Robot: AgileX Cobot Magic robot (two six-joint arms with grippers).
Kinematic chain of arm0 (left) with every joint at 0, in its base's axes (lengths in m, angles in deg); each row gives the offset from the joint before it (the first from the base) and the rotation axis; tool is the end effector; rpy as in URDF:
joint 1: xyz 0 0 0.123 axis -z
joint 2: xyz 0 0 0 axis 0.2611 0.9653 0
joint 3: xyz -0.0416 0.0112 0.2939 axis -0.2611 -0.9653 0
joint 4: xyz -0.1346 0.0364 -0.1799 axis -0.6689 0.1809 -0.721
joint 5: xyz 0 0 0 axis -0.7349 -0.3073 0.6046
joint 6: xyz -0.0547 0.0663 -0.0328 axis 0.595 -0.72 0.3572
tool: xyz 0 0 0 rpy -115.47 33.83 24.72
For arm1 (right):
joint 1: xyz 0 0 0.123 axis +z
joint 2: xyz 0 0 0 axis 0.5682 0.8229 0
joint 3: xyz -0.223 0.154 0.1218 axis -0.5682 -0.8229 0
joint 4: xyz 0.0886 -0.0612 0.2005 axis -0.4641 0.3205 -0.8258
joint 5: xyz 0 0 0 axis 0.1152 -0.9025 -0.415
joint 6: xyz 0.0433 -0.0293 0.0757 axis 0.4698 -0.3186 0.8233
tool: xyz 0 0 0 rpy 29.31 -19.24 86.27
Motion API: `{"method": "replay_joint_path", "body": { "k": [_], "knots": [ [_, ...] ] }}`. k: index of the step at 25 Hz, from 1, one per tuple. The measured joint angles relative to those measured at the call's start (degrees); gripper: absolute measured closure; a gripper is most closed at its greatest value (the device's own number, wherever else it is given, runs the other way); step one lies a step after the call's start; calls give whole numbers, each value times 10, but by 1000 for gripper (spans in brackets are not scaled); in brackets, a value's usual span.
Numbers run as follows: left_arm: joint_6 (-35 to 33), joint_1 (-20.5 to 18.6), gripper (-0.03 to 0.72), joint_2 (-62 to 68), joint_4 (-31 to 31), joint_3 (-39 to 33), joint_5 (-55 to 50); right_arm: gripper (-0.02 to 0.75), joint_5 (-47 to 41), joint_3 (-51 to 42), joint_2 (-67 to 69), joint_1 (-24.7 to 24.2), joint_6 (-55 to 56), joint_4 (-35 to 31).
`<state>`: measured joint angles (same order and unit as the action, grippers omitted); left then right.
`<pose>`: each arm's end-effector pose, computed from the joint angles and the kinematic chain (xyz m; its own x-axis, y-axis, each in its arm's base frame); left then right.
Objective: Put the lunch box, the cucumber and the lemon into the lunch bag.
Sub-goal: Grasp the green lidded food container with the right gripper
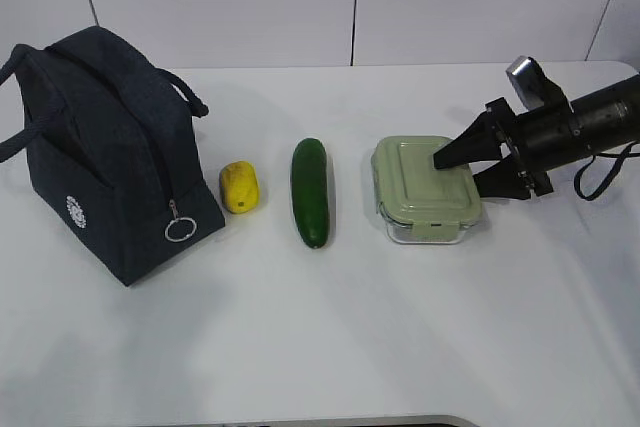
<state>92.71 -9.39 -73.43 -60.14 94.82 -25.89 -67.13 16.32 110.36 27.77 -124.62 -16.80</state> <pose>-0.0407 0.0049 0.2676 -0.5001 -0.0581 -0.8640 0.0380 0.9953 -0.0889 0.4117 0.0276 0.1623 -0.9786 0.0420 -0.2015 -0.1420 0.5713 0.8084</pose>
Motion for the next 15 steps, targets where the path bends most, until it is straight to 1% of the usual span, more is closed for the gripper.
{"method": "replay_joint_path", "body": {
  "k": [6, 15],
  "knots": [
    [0, 0, 300, 0, 0, 0, 0, 200, 0, 0, 11, 1, 1, -30],
    [0, 0, 300, 0, 0, 0, 0, 200, 0, 1, 20, 1, -9, -24]
  ]
}}
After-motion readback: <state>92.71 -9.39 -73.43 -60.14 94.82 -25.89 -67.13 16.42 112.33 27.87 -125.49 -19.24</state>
